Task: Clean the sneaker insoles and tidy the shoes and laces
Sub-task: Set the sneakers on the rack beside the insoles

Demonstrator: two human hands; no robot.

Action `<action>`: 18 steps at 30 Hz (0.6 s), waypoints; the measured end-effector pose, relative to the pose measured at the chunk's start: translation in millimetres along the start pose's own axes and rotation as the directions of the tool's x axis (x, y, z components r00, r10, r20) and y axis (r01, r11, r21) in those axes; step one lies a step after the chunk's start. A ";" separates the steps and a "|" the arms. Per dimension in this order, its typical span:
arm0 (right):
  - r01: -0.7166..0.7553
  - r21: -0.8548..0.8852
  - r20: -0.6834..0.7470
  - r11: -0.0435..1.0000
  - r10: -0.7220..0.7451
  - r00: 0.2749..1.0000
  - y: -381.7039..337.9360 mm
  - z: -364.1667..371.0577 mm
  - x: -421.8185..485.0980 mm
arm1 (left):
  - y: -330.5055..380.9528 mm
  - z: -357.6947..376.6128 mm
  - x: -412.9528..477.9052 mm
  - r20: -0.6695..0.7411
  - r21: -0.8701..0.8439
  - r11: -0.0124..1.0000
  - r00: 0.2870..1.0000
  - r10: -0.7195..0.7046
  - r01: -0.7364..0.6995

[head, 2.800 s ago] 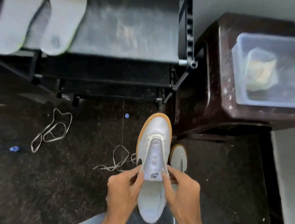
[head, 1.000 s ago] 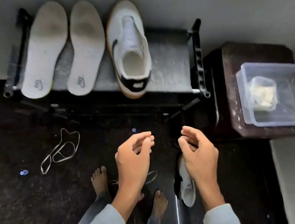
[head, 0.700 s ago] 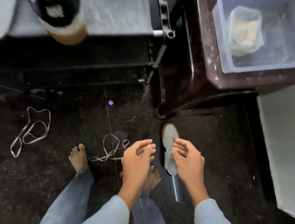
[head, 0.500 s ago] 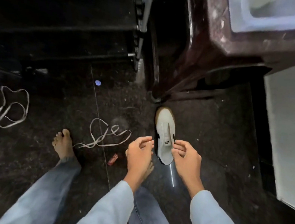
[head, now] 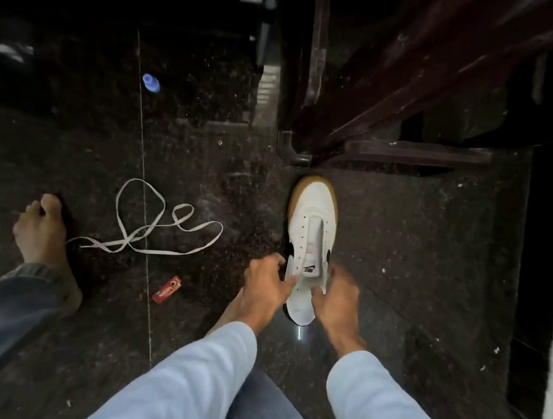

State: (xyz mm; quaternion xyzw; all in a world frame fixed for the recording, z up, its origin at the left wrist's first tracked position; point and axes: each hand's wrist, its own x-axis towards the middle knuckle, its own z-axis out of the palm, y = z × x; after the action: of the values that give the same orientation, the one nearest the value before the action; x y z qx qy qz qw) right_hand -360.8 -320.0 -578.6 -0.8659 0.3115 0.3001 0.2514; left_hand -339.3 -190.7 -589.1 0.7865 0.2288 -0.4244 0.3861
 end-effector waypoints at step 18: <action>0.152 -0.195 -0.042 0.969 -0.163 0.986 -31.6 -21.8 -51.1 | -9.3 -31.5 -54.7 -0.075 0.193 0.958 0.970 0.231 -0.213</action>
State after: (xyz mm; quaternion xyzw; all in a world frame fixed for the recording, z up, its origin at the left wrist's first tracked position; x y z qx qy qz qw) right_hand -363.0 -292.2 -521.1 -0.9163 0.2186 0.2826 0.1811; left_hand -359.5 -161.7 -536.0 0.8589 0.1174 -0.3590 0.3457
